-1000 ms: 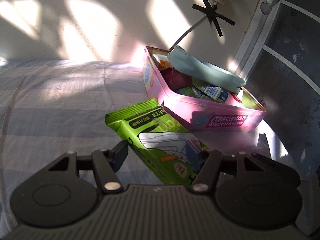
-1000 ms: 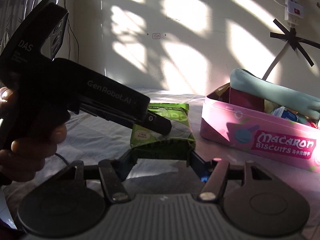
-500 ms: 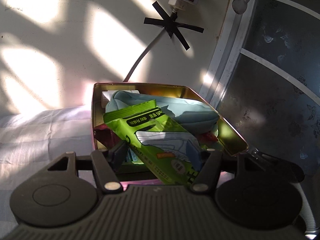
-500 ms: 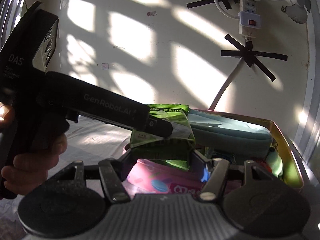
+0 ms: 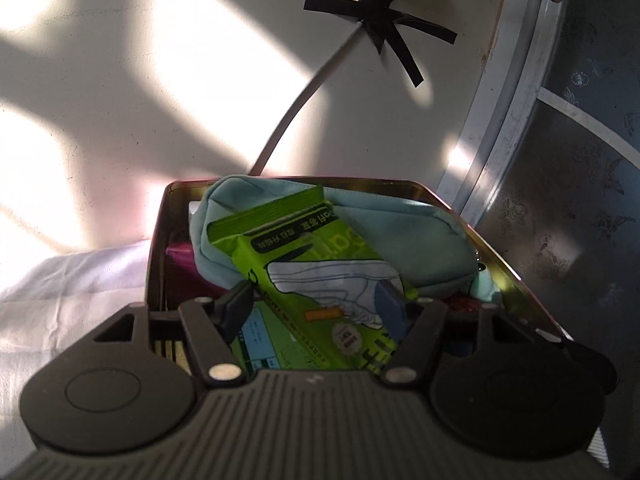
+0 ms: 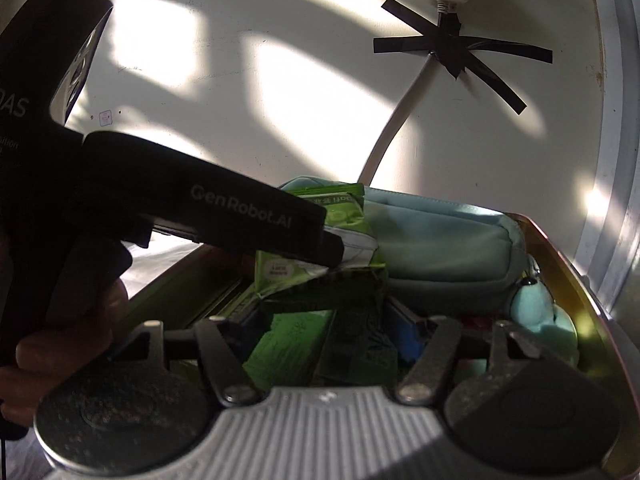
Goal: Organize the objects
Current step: 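Release the tissue pack into the tin and withdraw both tools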
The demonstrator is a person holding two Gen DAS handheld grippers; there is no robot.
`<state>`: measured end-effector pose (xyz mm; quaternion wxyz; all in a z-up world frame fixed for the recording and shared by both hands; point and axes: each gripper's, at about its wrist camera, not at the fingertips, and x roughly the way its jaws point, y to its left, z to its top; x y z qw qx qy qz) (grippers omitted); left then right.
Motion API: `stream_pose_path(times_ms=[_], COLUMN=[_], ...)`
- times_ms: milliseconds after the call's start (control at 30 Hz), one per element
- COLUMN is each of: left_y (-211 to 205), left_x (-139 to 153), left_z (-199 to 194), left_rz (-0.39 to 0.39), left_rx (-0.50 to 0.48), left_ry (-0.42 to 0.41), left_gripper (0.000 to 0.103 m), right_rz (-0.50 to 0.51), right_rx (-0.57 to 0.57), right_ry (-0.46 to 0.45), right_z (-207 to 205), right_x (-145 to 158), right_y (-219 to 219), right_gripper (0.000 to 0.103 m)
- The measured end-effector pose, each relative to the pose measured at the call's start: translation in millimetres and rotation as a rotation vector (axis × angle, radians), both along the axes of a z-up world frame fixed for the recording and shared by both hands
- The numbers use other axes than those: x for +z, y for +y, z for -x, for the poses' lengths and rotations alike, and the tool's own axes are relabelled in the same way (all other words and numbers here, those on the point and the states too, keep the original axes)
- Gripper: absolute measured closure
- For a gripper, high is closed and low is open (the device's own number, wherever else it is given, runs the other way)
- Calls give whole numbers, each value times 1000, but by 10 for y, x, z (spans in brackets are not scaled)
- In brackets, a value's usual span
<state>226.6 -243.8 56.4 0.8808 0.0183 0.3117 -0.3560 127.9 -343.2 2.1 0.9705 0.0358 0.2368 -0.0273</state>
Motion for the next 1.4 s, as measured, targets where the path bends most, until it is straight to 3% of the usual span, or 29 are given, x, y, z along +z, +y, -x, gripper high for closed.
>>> stream_pose_path(times_ms=[33, 133, 433, 567, 700, 900, 1400], left_y=[33, 149, 635, 768, 840, 947, 1189], left_x=[22, 88, 149, 112, 47, -106, -359], left_z=[47, 249, 800, 1050, 1282, 1563, 1844], left_rz=[3, -6, -2, -40, -100, -159, -222], left_rx=[-10, -10, 69, 122, 151, 158, 211], left_ry=[-11, -72, -82, -116, -147, -161, -147], left_gripper=[32, 24, 23, 22, 22, 21, 14], right_rz=[3, 5, -81, -144, -231, -287, -339], right_rx=[1, 2, -80, -139, -166, -169, -125], right_ry=[-15, -51, -147, -181, -172, -148, -95], right_z=[44, 221, 967, 1291, 1518, 1740, 1877], right_x=[9, 57, 177, 221, 210, 161, 49], right_y=[10, 34, 47, -14, -94, -50, 172], right_gripper=[28, 26, 26, 26, 26, 26, 25])
